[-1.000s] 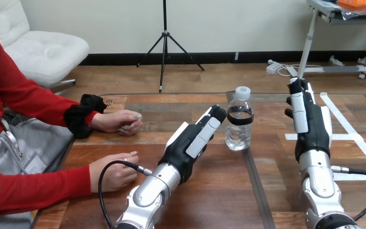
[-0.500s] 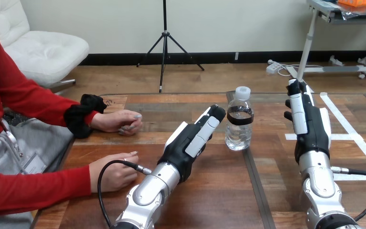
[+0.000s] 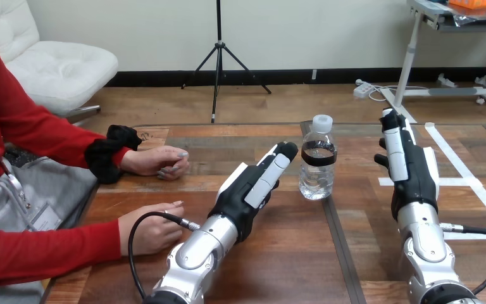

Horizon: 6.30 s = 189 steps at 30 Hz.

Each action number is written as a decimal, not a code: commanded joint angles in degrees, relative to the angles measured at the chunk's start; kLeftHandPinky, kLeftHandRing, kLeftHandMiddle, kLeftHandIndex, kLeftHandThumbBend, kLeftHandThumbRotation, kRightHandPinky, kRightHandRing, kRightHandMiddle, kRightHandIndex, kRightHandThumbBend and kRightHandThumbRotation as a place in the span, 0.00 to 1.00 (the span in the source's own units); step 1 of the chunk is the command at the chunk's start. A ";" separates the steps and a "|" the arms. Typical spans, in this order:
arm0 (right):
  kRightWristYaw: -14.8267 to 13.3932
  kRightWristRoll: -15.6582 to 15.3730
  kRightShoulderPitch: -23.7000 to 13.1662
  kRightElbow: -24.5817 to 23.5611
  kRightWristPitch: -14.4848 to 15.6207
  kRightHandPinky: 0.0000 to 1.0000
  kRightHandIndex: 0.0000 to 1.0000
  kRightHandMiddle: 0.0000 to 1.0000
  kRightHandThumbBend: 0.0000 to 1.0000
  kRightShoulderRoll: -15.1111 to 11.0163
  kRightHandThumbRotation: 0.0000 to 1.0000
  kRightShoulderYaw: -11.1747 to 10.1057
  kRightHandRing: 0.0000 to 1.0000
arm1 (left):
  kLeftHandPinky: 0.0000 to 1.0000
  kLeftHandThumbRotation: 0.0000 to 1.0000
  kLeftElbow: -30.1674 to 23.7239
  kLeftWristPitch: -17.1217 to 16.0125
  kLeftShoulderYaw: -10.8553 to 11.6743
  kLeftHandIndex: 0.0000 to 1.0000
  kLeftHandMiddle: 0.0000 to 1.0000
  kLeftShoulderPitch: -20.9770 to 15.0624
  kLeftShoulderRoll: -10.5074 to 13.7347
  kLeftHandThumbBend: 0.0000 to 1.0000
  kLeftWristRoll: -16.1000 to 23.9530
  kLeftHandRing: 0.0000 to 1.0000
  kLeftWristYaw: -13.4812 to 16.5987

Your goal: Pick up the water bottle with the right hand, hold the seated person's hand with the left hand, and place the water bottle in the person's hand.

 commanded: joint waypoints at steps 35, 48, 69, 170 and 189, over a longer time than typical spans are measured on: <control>6.87 3.56 -5.30 -2.48 2.92 0.95 0.99 0.95 0.91 1.48 1.00 -1.79 0.95 | 1.00 1.00 2.65 9.10 4.18 1.00 1.00 -17.48 -5.17 0.99 -3.09 1.00 -0.34; 8.33 3.22 -5.32 -2.54 2.82 0.96 1.00 0.97 0.94 1.97 1.00 -1.31 0.98 | 1.00 1.00 2.77 9.40 3.87 1.00 1.00 -17.58 -5.42 0.97 -2.61 1.00 -0.38; 12.77 5.82 -5.56 -2.75 3.07 0.96 1.00 0.97 0.93 3.16 1.00 -2.12 0.98 | 1.00 1.00 2.94 9.49 3.31 1.00 1.00 -17.62 -5.47 1.00 -2.01 1.00 -2.06; 7.11 -2.78 33.20 -45.03 -10.89 0.64 0.79 0.73 0.96 10.65 1.00 12.43 0.70 | 0.80 0.99 -12.01 -3.12 6.85 0.78 0.80 -2.45 3.66 1.00 -12.39 0.81 -32.12; 7.28 -2.27 42.55 -59.14 -5.33 0.66 0.80 0.74 0.98 10.44 1.00 15.69 0.71 | 0.79 1.00 -22.52 -2.63 5.90 0.79 0.80 6.23 4.31 1.00 -16.17 0.80 -34.32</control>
